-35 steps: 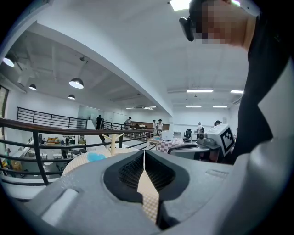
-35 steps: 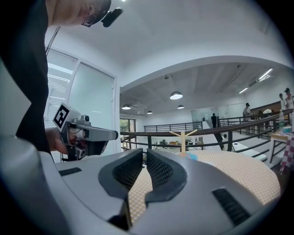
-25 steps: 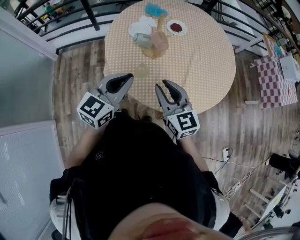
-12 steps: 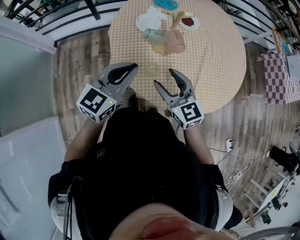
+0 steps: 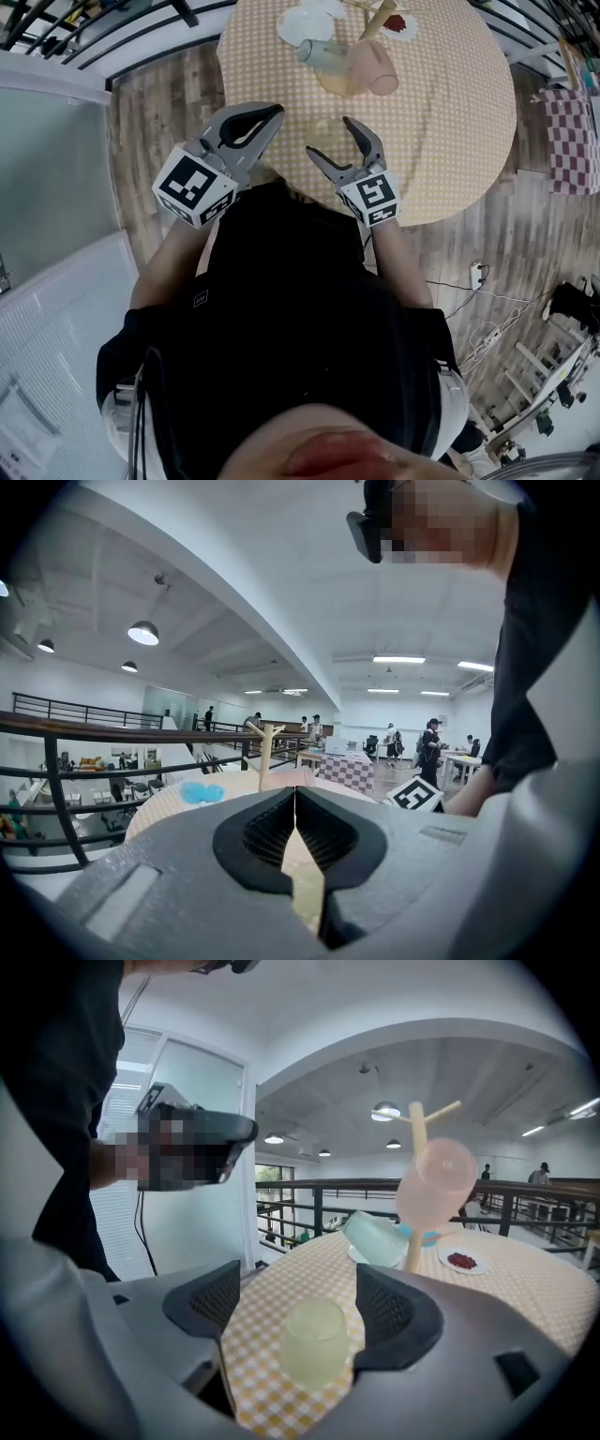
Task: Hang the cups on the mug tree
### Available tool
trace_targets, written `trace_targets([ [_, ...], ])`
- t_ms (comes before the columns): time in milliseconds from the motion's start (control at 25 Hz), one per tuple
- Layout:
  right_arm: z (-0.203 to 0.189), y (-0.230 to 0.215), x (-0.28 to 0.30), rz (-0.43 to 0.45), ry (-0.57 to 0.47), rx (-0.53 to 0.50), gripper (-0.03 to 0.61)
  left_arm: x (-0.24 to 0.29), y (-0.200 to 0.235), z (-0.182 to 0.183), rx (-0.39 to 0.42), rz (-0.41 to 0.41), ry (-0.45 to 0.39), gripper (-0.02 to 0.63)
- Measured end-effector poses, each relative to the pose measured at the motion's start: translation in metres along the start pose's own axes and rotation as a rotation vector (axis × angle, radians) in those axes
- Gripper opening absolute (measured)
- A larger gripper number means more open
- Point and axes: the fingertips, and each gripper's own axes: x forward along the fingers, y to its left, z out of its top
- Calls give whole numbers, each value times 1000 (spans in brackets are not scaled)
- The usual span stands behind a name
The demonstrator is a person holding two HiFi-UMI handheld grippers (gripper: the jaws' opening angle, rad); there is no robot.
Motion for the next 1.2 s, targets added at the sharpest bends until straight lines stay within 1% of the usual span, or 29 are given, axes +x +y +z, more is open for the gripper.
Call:
trace_targets([
  [120, -29, -7, 19, -19, 44, -8, 382, 0, 5, -10, -14, 8, 2, 6],
  [240, -48, -9, 30, -30, 62, -21, 380, 1, 2, -14, -21, 3, 16, 6],
  [560, -83, -17, 49, -51, 157, -23, 379, 5, 3, -2, 5, 13, 28, 6],
  [600, -85, -18, 50, -54, 165, -21, 370, 3, 3, -1, 5, 16, 35, 6],
  [640, -86, -19, 52, -57, 167, -19, 345, 2, 4, -1, 6, 20, 44, 6],
  [760, -85, -23, 55, -66, 157, 3, 339, -3, 8, 5, 12, 27, 64, 6],
  [960, -77, -25, 45, -93, 148, 65, 337, -12, 10, 24, 33, 31, 84, 6],
  [1080, -67, -27, 32, -117, 144, 80, 337, -10, 6, 35, 40, 11, 89, 6],
  [1200, -57, -31, 9, -151, 137, 94, 337, -3, -6, 38, 39, -30, 98, 6],
])
